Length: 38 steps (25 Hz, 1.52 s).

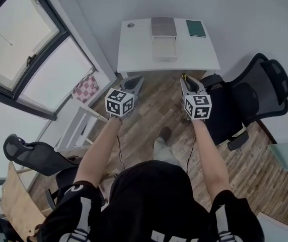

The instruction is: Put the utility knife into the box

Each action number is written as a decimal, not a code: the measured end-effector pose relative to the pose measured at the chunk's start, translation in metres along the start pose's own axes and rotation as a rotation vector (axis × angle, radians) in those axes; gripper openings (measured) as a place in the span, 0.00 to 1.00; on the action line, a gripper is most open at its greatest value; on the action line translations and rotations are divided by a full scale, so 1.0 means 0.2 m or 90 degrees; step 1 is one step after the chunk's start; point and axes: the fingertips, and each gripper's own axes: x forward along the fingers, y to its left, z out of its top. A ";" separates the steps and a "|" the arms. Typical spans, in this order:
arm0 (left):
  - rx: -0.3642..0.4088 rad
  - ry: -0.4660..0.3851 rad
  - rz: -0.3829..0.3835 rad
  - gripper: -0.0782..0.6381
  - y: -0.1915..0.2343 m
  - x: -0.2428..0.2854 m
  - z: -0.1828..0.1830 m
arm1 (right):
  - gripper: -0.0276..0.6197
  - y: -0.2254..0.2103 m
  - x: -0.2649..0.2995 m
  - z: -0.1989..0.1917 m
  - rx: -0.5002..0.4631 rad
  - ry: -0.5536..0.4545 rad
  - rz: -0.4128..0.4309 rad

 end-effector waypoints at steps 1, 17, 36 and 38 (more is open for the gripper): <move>0.000 0.002 0.002 0.14 0.02 0.04 0.02 | 0.17 -0.03 0.04 0.01 0.003 -0.001 0.002; -0.001 0.018 -0.002 0.14 0.28 0.65 0.17 | 0.17 -0.51 0.53 0.13 0.019 0.008 0.011; -0.001 0.022 0.019 0.14 0.52 1.05 0.24 | 0.17 -0.88 0.89 0.13 0.037 0.015 0.016; -0.006 0.021 0.025 0.14 0.54 1.05 0.24 | 0.17 -0.87 0.92 0.13 0.035 0.017 0.020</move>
